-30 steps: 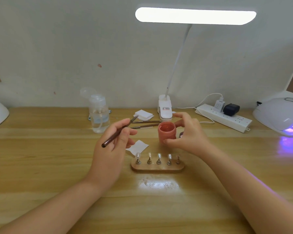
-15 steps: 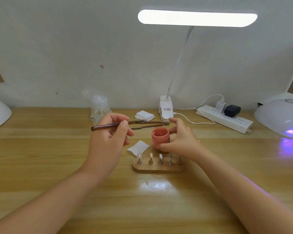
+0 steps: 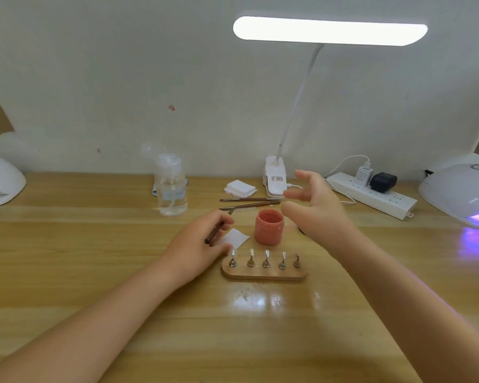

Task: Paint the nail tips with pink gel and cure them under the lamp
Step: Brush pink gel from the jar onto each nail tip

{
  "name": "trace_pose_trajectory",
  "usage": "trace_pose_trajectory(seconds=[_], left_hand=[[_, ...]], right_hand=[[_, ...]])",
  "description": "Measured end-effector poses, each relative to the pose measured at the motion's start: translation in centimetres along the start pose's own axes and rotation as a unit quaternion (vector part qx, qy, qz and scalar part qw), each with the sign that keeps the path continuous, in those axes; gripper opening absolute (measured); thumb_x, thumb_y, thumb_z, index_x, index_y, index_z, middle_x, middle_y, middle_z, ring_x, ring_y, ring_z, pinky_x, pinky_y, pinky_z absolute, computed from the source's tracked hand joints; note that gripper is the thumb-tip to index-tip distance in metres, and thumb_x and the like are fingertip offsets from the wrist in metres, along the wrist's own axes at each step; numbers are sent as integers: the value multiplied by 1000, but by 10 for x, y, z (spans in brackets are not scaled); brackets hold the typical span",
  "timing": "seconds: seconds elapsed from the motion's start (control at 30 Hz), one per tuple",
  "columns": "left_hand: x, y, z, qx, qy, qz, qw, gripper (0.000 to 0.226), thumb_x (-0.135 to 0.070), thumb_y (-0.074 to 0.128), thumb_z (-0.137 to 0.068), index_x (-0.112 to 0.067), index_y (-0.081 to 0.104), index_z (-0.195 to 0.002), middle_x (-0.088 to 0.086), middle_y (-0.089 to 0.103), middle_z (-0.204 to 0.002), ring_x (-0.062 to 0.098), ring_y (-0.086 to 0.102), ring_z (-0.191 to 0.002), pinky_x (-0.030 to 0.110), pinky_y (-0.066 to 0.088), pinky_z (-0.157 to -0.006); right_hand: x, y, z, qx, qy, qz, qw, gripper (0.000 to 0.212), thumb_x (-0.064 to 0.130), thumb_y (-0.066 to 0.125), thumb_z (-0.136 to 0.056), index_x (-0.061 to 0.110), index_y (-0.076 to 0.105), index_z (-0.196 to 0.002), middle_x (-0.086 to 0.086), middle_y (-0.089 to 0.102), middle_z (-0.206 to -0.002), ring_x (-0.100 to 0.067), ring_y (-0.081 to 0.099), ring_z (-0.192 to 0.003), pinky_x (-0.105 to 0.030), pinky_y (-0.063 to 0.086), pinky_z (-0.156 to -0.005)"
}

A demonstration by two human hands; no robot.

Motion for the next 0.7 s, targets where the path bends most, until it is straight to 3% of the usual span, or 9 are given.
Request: trace_pose_trajectory(seconds=[0.13,0.23,0.3,0.37,0.43,0.5,0.6,0.7], left_hand=[[-2,3,-3,-14,6,-44,999,39,-4,74,-81,-32,54,-100,-8,61,-99,12,62,-81,23,51,-79],[-11,-9,3,-89,29,13,995,38,1,72,-81,-29,57,-97,-8,63,-95,10,65,-76,20,49,-74],[-24,-22,9,-137,92,49,985,35,-5,74,-83,-28,59,-103,-11,64,-98,5,67,-80,13,47,-77],[-42,-27,16,-141,174,24,974,35,-11,76,-84,-26,57,-109,-12,65,-100,2,68,-86,7,43,-80],[-59,-23,21,-130,221,-13,966,38,-11,75,-84,-24,54,-113,-11,64,-98,-4,65,-90,4,40,-82],[-69,-17,24,-132,231,-32,963,44,-11,76,-83,-27,50,-116,-11,65,-95,-8,61,-93,1,36,-86],[-73,-13,25,-144,223,-37,963,49,-12,77,-82,-32,47,-116,-6,67,-95,-8,59,-95,-3,31,-86],[-75,-10,25,-135,216,-33,966,46,-14,78,-82,-31,48,-113,-6,66,-97,-3,63,-91,-1,34,-84]], right_hand=[[8,4,9,35,36,-43,998,55,21,64,-85,33,44,-134,21,67,-70,9,61,-66,-20,43,-60],[11,10,18,69,45,-32,996,58,26,69,-83,34,43,-134,26,68,-73,15,59,-62,-12,41,-51],[14,15,24,91,45,-65,993,68,37,78,-75,33,43,-133,21,72,-83,13,63,-67,-6,42,-49],[19,19,30,123,53,-91,987,95,58,84,-52,31,43,-133,18,73,-91,7,66,-85,-12,49,-66],[20,23,32,140,66,-93,983,115,66,84,-33,27,44,-134,14,74,-93,-6,64,-104,-29,51,-88],[20,23,32,137,67,-88,984,99,57,88,-41,26,51,-128,4,74,-95,-11,65,-102,-33,51,-90],[17,16,31,123,55,-105,985,55,24,83,-72,20,59,-121,-3,74,-93,-4,68,-69,-13,48,-58],[12,3,30,133,29,-92,986,36,12,78,-78,19,65,-110,0,76,-84,-2,68,-62,-7,42,-48]])
Point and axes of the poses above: each hand's wrist, its own z-axis away from the middle knuckle, its own y-axis out of the palm, x = y × z, the point moved 3 cm from there along -z, towards the middle knuckle
